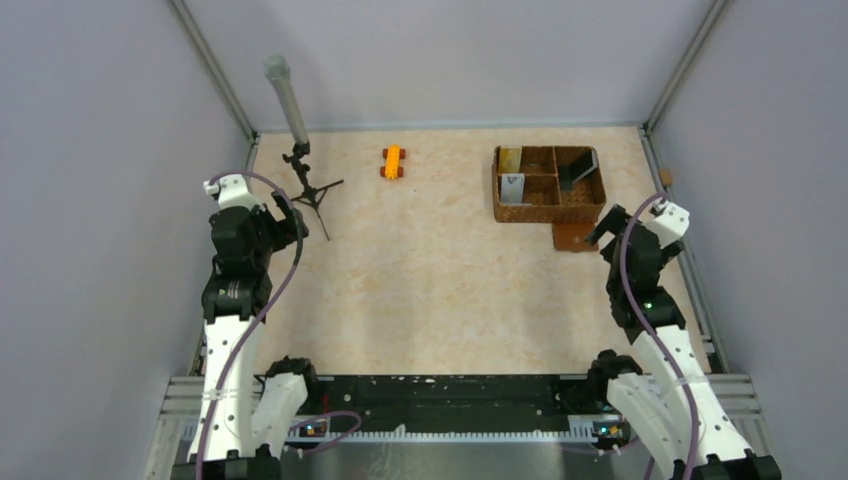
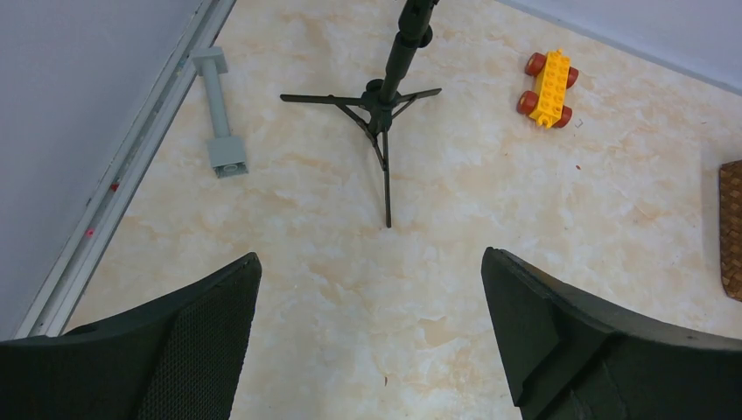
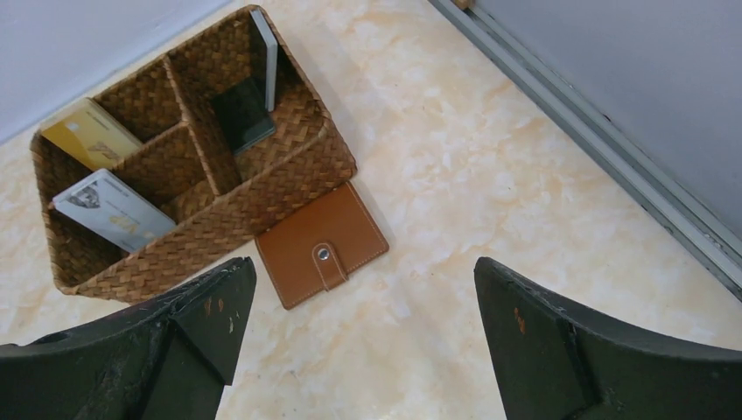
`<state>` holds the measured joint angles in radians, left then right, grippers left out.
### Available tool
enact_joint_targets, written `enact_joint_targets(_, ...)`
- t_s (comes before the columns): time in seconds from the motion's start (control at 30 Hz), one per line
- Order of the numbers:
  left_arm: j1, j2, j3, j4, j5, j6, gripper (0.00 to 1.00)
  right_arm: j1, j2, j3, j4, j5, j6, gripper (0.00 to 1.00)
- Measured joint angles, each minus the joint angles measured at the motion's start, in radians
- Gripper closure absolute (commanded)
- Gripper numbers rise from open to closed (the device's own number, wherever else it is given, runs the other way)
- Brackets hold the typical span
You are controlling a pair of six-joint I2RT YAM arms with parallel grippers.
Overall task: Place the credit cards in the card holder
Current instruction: Pick up the card holder from the center of the board.
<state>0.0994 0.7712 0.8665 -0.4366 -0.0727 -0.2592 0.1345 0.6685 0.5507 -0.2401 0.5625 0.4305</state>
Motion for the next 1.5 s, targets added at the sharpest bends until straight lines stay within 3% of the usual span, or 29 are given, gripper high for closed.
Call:
enact_joint_targets(0.3, 0.0, 0.019, 0.0, -0.002, 0.014, -0.008, 0.01, 0.0, -0.013, 0.007, -0.005, -0.061, 0.041, 0.02)
enact_joint_targets(0.47, 0.0, 0.023, 0.0, -0.012, 0.012, -0.003, 0.01, -0.022, 0.039, -0.025, 0.051, -0.154, 0.127, 0.12)
enact_joint_targets(0.57, 0.0, 0.023, 0.0, -0.02, 0.004, -0.002, 0.01, -0.113, 0.122, -0.067, 0.117, -0.258, 0.198, 0.2)
enact_joint_targets(0.7, 0.0, 0.023, 0.0, -0.024, 0.005, 0.001, 0.01, -0.34, 0.23, -0.187, 0.252, -0.465, 0.332, 0.27)
enact_joint_targets(0.83, 0.0, 0.023, 0.0, -0.031, 0.009, 0.002, 0.01, -0.45, 0.343, -0.245, 0.384, -0.599, 0.442, 0.33)
enact_joint_targets(1.1, 0.0, 0.023, 0.0, -0.035, 0.02, 0.007, 0.01, -0.465, 0.544, -0.301, 0.663, -0.723, 0.623, 0.45)
enact_joint_targets(1.5, 0.0, 0.023, 0.0, -0.035, 0.031, 0.011, 0.01, -0.465, 0.726, -0.316, 0.872, -0.741, 0.744, 0.59)
